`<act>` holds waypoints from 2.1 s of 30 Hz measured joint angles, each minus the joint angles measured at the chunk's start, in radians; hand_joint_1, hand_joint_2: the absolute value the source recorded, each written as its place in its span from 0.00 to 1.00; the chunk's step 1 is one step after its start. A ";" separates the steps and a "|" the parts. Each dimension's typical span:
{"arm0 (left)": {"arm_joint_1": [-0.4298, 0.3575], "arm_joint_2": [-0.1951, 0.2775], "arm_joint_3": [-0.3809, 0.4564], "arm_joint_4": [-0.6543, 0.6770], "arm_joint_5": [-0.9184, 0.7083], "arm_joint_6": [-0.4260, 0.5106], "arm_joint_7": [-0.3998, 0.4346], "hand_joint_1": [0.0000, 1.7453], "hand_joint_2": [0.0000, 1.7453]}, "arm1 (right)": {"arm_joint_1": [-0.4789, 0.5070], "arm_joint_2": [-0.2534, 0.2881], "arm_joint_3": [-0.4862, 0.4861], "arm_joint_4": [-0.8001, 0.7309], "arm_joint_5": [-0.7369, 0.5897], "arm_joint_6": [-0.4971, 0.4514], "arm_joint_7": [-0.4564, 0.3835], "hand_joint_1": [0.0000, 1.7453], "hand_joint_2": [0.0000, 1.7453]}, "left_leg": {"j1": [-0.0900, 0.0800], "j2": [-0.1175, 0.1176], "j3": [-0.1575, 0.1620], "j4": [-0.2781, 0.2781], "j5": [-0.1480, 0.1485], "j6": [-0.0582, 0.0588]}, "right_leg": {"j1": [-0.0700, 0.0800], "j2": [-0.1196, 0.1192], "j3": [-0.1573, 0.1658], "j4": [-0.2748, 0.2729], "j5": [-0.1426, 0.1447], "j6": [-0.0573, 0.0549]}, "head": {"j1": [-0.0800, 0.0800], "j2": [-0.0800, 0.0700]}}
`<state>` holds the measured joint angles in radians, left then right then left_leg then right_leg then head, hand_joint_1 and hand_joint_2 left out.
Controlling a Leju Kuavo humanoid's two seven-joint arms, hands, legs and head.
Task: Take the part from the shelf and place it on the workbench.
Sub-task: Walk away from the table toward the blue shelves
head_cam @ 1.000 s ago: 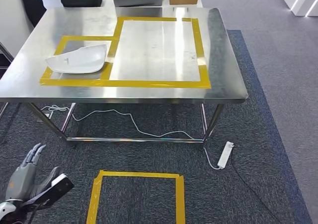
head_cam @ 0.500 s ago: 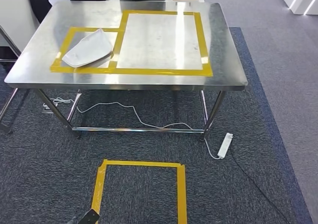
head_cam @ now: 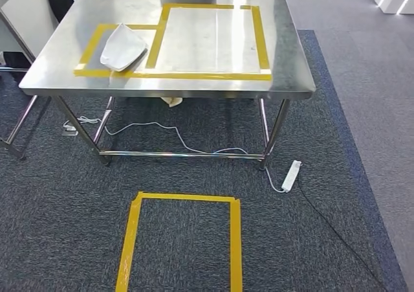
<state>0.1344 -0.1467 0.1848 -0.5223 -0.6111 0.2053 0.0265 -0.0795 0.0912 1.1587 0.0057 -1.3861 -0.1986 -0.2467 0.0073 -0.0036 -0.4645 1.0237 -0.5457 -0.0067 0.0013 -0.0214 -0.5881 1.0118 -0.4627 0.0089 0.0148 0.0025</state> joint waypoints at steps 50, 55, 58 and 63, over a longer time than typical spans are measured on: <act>-0.090 -0.004 0.033 0.195 0.034 0.045 -0.097 0.00 0.00 | 0.002 -0.023 -0.031 0.001 -0.076 0.007 -0.006 0.00 0.00 | -0.001 0.016 -0.185 -0.011 0.154 -0.003 | -0.012 0.015 0.199 -0.079 -0.123 -0.006 | 0.005 0.000; -0.088 -0.003 0.033 0.203 0.034 0.047 -0.097 0.00 0.00 | 0.008 -0.023 -0.030 0.001 -0.082 0.009 -0.006 0.00 0.00 | 0.001 0.013 -0.246 0.254 -0.019 -0.015 | -0.005 0.010 0.155 -0.075 -0.086 -0.022 | 0.001 0.000; -0.088 -0.002 0.033 0.206 0.034 0.047 -0.097 0.00 0.00 | 0.010 -0.023 -0.029 0.001 -0.083 0.010 -0.006 0.00 0.00 | -0.002 0.012 -0.145 0.142 0.036 0.000 | 0.000 0.010 0.139 -0.064 -0.077 -0.022 | 0.001 0.000; -0.086 0.000 0.033 0.206 0.034 0.044 -0.088 0.00 0.00 | 0.008 -0.023 -0.024 0.001 -0.085 0.014 -0.007 0.00 0.00 | -0.010 0.011 -0.043 -0.041 0.058 0.015 | 0.006 0.009 0.123 -0.048 -0.075 -0.013 | 0.003 0.000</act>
<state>0.0480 -0.1468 0.2174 -0.3159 -0.5772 0.2489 -0.0612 -0.0717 0.0685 1.1347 0.0064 -1.4707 -0.1845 -0.2540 -0.0028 0.0075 -0.5077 0.9828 -0.4880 0.0086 0.0075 -0.0123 -0.4654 0.9641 -0.5374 -0.0042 0.0173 0.0024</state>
